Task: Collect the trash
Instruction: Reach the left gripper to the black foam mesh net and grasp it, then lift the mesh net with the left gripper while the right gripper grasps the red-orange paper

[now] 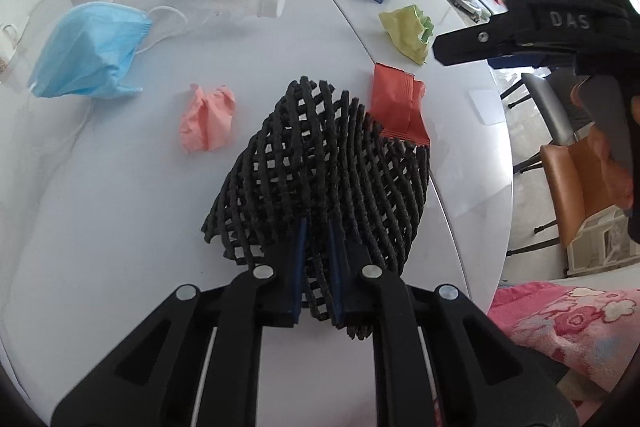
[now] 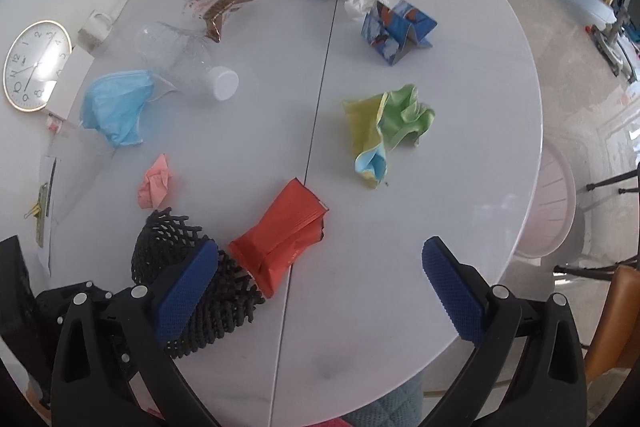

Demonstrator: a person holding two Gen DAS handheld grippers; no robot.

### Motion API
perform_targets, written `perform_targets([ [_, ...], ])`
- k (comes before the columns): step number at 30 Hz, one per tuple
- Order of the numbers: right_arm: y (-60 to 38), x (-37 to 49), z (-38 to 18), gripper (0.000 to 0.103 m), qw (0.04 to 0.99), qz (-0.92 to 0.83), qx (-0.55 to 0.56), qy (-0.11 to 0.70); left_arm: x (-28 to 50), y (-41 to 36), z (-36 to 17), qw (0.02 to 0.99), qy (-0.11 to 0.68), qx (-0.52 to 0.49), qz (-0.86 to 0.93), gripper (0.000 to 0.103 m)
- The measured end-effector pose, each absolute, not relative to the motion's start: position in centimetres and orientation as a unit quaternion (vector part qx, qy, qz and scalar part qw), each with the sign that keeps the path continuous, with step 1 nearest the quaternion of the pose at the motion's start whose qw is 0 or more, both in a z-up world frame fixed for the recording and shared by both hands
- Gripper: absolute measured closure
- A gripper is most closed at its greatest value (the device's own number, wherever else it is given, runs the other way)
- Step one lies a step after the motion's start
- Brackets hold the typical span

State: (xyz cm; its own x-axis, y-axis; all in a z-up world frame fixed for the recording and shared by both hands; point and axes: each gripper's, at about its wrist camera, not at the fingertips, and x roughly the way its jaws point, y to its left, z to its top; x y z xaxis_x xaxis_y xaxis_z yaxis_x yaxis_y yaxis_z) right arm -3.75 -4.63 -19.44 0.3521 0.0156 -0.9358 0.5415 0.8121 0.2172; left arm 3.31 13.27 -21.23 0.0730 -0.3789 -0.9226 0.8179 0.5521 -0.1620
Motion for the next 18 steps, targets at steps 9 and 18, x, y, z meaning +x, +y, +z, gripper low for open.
perform_targets([
  [9,-3.8,-2.6,-20.6,0.002,0.765,-0.171,0.284,0.553,4.5,14.5,-20.3,0.709,0.523,0.181,-0.436,0.087],
  [18,-5.1,-3.4,-20.4,0.002,0.76,-0.172,0.301,0.549,5.9,12.6,-19.1,0.689,0.497,0.212,-0.484,0.021],
])
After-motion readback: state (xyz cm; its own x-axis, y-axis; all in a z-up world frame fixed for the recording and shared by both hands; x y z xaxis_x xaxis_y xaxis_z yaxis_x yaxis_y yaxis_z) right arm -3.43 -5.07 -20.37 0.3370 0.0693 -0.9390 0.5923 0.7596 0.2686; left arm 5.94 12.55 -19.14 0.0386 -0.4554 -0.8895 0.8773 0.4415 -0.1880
